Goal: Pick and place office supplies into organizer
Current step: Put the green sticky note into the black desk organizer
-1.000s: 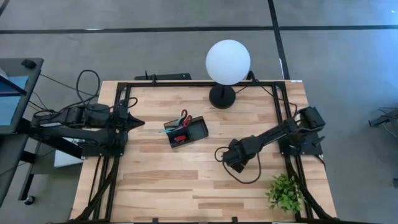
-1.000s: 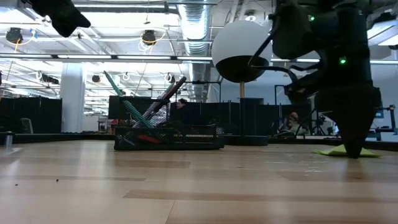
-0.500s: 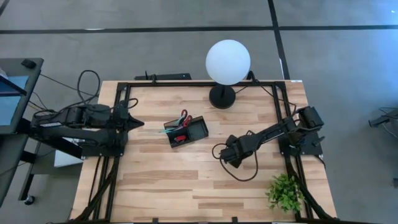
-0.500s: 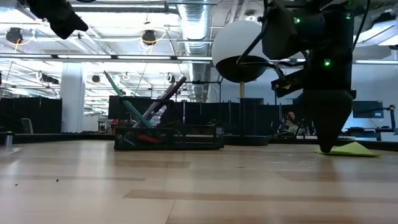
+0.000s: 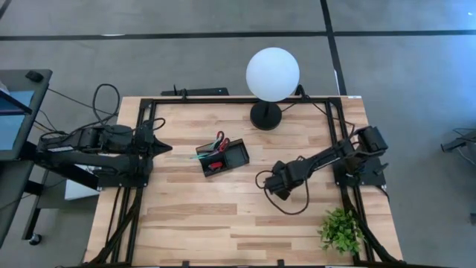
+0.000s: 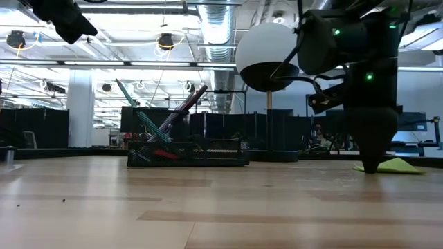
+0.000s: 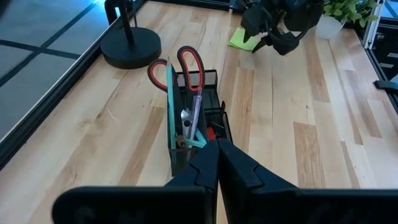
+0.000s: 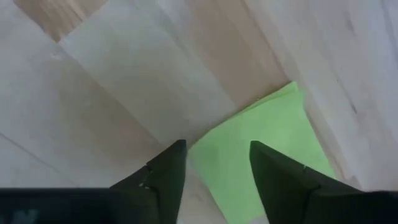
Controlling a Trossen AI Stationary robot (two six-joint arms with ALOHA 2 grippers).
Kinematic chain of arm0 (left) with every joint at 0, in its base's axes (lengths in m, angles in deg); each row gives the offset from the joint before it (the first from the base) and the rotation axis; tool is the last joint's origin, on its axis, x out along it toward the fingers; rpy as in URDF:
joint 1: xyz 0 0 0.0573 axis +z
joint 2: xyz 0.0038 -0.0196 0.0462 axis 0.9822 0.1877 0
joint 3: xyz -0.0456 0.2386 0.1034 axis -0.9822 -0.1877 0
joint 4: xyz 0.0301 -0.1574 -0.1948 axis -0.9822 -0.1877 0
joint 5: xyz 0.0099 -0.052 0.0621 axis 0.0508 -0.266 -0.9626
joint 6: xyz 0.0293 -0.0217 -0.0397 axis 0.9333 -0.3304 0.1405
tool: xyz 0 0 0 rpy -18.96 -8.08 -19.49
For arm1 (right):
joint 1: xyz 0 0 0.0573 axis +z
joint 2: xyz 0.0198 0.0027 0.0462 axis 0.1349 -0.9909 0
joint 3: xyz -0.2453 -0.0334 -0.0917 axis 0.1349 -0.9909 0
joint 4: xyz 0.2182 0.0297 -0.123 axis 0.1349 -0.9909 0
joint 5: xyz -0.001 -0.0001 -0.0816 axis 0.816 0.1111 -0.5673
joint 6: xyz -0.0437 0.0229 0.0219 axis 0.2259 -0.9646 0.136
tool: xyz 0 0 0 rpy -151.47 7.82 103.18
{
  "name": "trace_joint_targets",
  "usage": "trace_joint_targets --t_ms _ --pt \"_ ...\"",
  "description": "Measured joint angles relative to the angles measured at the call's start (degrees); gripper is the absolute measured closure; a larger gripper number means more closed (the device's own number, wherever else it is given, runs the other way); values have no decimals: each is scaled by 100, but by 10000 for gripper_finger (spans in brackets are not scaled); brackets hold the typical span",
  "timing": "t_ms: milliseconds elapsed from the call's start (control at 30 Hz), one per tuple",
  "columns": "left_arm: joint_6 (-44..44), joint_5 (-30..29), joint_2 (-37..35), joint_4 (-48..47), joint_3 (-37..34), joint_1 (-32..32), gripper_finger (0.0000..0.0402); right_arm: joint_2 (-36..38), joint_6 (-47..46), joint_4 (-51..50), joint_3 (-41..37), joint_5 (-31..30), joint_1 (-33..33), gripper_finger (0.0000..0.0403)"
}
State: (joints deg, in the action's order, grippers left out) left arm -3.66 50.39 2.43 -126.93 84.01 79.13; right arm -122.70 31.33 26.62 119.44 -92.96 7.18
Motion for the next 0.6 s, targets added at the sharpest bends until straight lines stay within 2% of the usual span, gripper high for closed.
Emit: trace_joint_targets --t_ms 367,533,600 --pt "28 46 1 -15 0 1 401 0 131 405 -89 415 -256 388" --pt "30 46 -1 -15 0 2 401 -25 -192 286 46 242 -143 395" --pt "31 45 0 -15 0 2 401 -52 -266 171 139 -19 -75 400"
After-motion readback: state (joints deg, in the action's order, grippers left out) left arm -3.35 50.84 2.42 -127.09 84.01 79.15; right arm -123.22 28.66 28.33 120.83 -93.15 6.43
